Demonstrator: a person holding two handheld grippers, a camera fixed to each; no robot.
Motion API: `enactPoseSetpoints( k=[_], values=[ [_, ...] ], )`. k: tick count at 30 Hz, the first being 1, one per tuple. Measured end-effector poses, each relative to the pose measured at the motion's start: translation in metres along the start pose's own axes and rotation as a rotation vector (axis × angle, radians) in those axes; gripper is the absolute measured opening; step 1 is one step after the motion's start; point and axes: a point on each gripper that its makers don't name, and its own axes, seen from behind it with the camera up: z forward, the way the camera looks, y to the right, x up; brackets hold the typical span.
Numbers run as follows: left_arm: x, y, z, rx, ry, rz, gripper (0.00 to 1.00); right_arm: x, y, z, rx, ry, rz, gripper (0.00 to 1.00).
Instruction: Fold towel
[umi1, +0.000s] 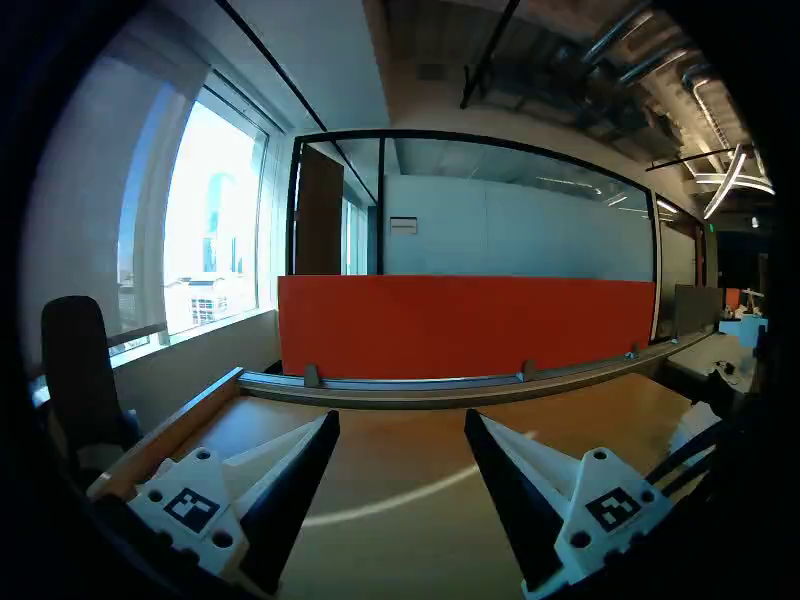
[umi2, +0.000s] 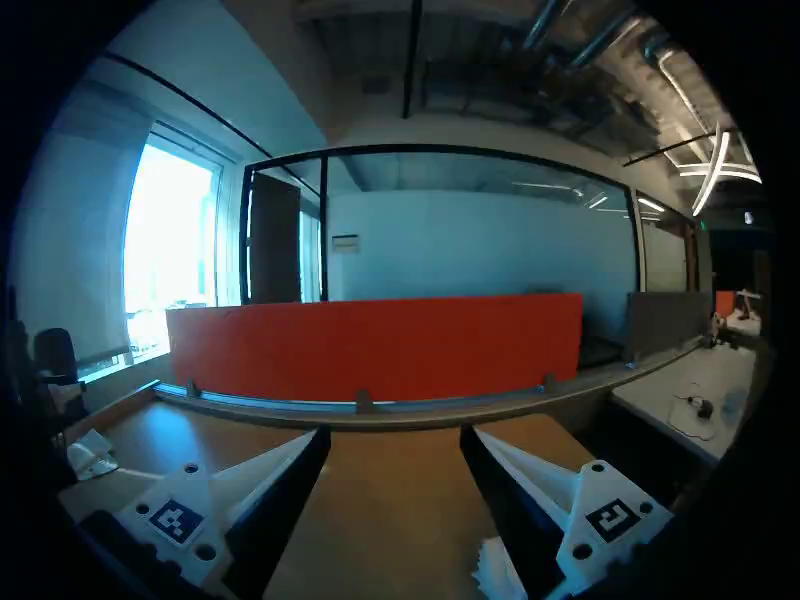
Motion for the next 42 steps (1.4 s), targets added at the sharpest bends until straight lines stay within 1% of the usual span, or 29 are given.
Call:
enactPoseSetpoints(
  k=[3, 12, 15, 24, 30, 37, 42],
  values=[
    [-0.003, 0.000, 0.001, -0.003, -0.001, 0.006, 0.93, -0.002, -0.002, -0.001, -0.001, -0.005, -0.005, 1.00],
    [-0.024, -0.003, 0.004, -0.006, -0.021, 0.021, 0.93, -0.003, -0.010, -0.004, 0.000, -0.010, -0.007, 1.00],
    [-0.030, -0.004, 0.005, -0.004, -0.002, 0.021, 0.93, -0.004, -0.013, -0.004, 0.004, -0.009, -0.005, 1.00],
    [-0.061, -0.005, 0.010, -0.009, 0.022, 0.038, 0.93, -0.010, -0.021, -0.008, 0.013, -0.007, 0.004, 1.00],
    [-0.080, -0.011, 0.014, 0.010, 0.039, 0.044, 0.93, -0.007, -0.019, -0.013, 0.002, -0.001, 0.016, 1.00],
    [-0.108, -0.020, 0.015, 0.034, 0.038, 0.026, 0.93, -0.016, -0.022, -0.014, 0.001, 0.001, 0.022, 1.00],
    [-0.123, -0.026, 0.014, 0.050, 0.047, 0.009, 0.93, -0.024, -0.026, -0.014, 0.001, 0.000, 0.015, 1.00]
  ],
)
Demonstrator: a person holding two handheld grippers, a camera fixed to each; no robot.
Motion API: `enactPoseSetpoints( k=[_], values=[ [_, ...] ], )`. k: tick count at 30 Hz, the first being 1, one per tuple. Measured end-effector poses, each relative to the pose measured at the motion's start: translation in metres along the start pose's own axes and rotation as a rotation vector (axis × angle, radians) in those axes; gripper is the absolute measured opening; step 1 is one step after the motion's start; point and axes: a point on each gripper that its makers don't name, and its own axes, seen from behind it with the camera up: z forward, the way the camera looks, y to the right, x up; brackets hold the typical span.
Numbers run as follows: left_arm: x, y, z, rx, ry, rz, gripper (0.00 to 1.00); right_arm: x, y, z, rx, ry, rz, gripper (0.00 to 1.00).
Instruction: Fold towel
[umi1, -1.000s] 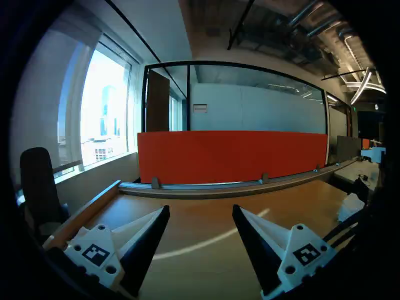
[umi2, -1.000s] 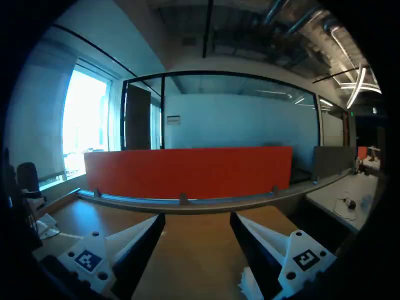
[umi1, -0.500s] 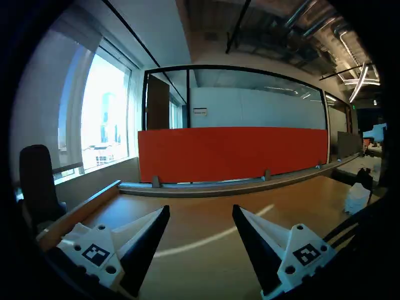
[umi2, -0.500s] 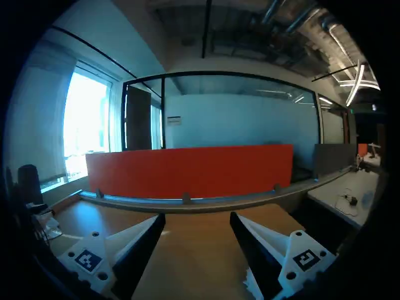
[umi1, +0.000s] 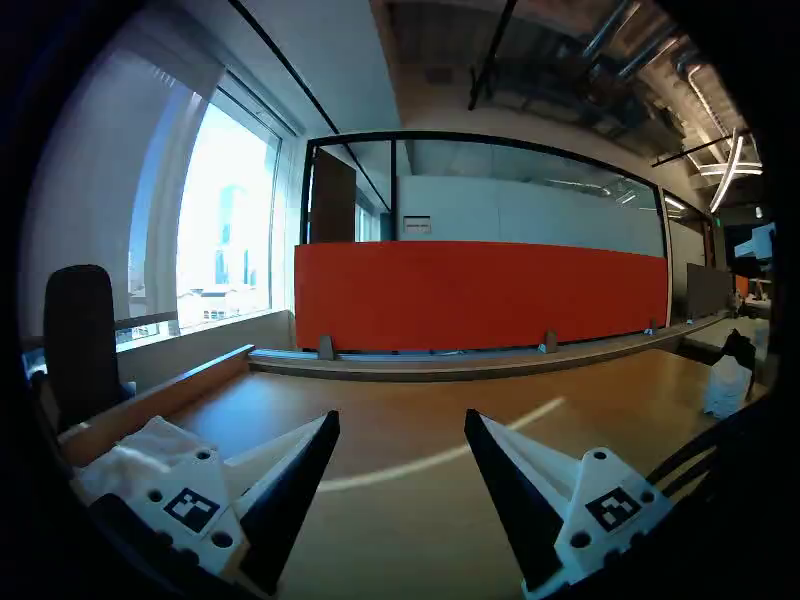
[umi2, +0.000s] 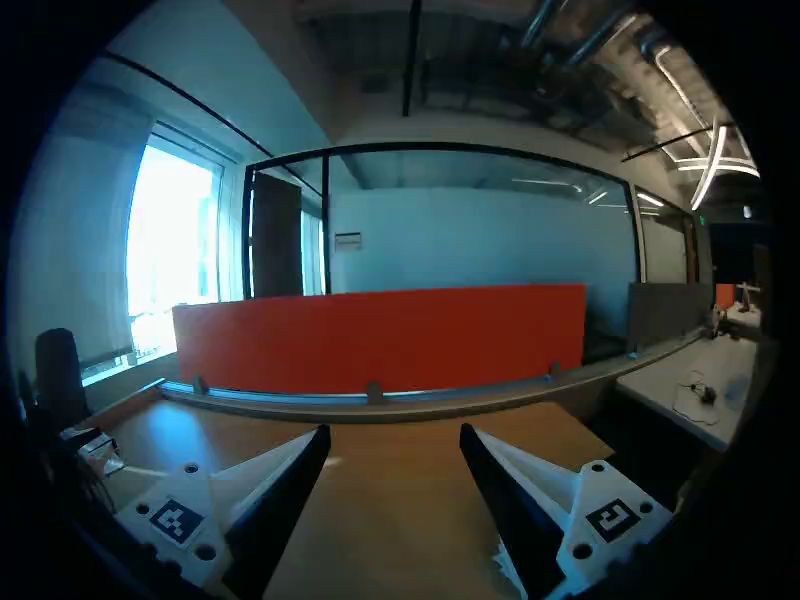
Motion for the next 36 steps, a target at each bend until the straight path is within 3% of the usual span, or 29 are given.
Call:
enactPoseSetpoints(
  k=[22, 36],
  values=[
    [-0.044, -0.009, -0.007, 0.026, 0.019, -0.016, 0.93, -0.021, -0.009, 0.005, 0.007, 0.024, -0.017, 1.00],
    [-0.054, -0.013, -0.012, 0.039, 0.020, -0.029, 0.93, -0.028, -0.013, 0.008, 0.012, 0.021, -0.018, 1.00]
  ],
)
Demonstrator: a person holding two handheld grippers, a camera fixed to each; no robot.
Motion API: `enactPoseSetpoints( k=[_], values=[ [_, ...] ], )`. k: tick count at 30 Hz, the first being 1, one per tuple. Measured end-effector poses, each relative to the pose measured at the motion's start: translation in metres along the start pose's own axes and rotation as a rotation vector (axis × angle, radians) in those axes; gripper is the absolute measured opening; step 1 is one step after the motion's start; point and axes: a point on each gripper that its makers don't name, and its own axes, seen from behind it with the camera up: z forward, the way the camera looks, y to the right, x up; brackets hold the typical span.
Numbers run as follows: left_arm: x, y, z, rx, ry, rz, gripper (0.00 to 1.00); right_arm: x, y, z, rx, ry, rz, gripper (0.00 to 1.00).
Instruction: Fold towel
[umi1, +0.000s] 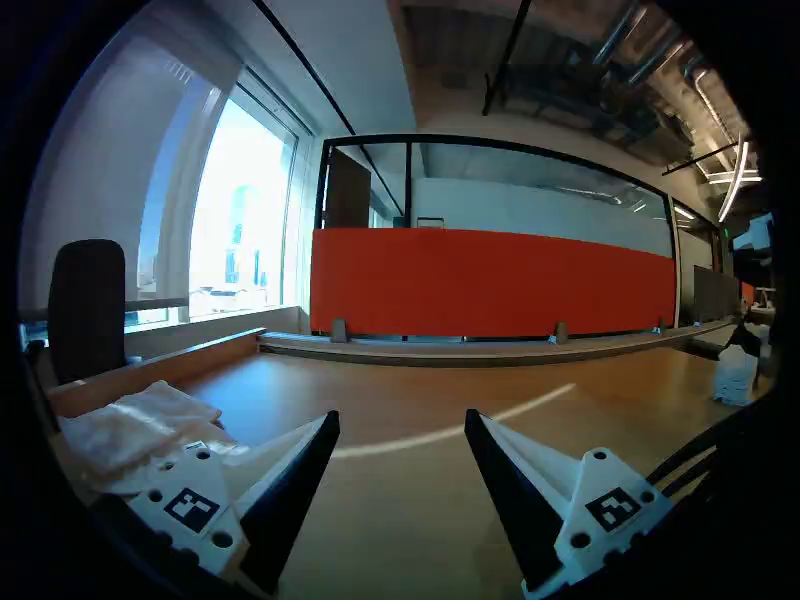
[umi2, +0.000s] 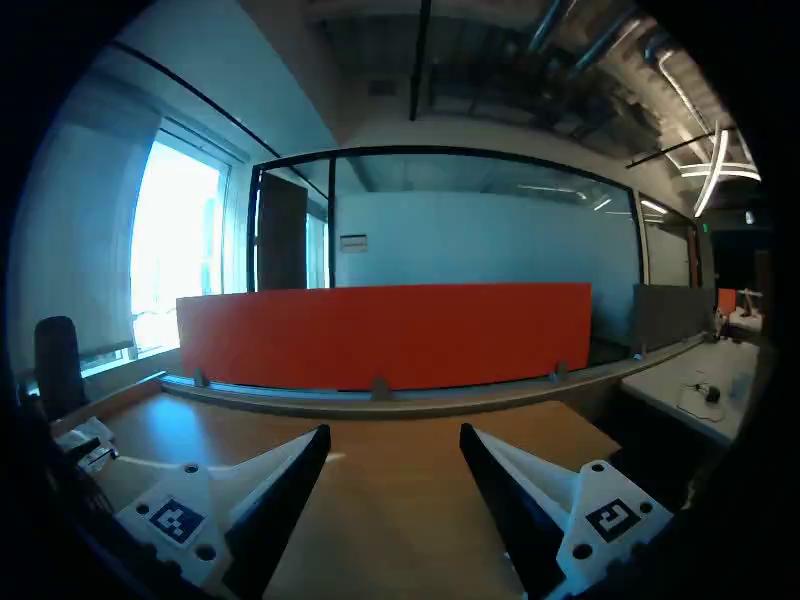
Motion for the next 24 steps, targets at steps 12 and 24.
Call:
enactPoseSetpoints(
  k=[12, 24],
  values=[
    [0.002, -0.001, -0.002, 0.012, 0.020, 0.031, 0.93, -0.002, 0.003, 0.004, -0.003, -0.002, 0.001, 1.00],
    [0.003, 0.000, -0.004, 0.011, 0.021, 0.035, 0.93, -0.001, 0.012, 0.004, -0.007, 0.017, -0.012, 1.00]
  ],
)
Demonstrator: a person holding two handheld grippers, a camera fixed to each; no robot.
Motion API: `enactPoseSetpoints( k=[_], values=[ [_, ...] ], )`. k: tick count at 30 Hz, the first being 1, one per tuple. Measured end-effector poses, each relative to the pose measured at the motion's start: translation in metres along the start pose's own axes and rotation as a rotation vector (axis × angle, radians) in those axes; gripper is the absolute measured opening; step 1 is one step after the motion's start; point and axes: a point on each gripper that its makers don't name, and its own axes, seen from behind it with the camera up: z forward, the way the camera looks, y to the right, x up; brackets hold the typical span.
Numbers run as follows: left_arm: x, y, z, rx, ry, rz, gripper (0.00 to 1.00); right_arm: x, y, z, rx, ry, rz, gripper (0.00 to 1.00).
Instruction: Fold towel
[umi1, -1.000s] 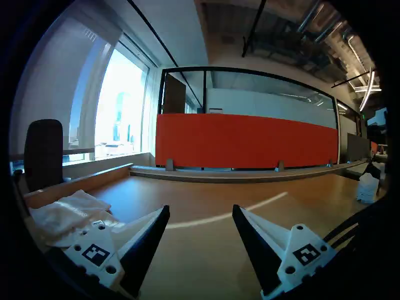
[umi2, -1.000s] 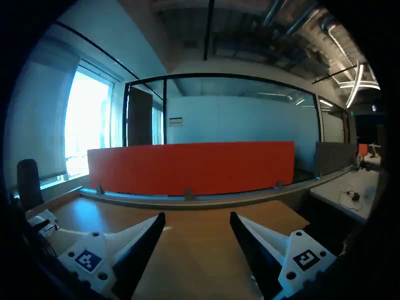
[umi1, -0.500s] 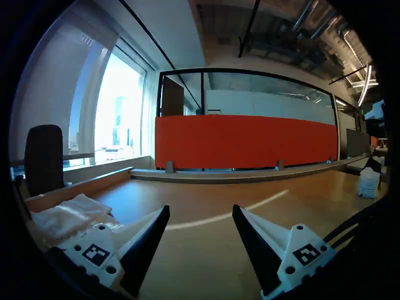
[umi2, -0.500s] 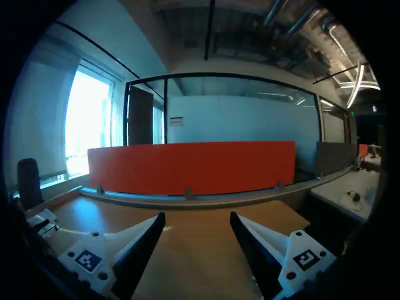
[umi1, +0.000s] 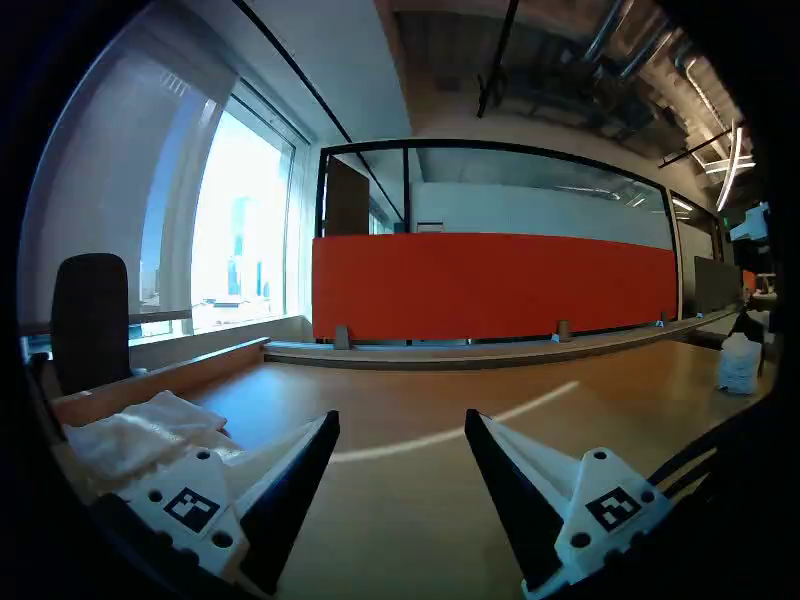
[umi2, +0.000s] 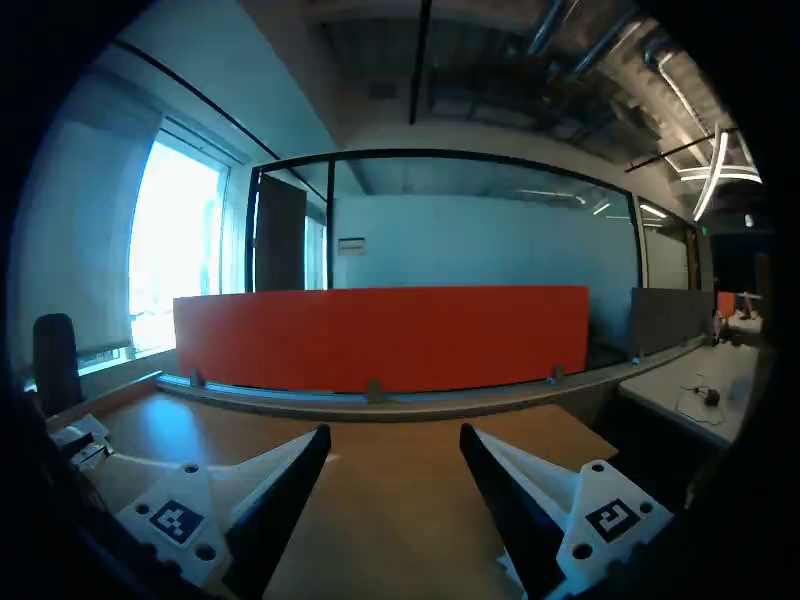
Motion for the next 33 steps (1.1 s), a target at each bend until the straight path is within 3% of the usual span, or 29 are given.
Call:
enactPoseSetpoints(
  k=[9, 15, 33],
  values=[
    [-0.001, 0.001, -0.001, 0.000, 0.000, 0.001, 0.93, -0.006, 0.013, 0.002, -0.013, 0.040, -0.029, 1.00],
    [0.000, 0.000, -0.001, 0.000, 0.000, 0.000, 0.93, -0.020, 0.024, 0.004, -0.027, 0.053, -0.010, 1.00],
    [0.000, 0.001, -0.001, 0.000, 0.000, 0.000, 0.93, -0.096, 0.037, 0.007, -0.033, 0.058, 0.029, 1.00]
  ],
)
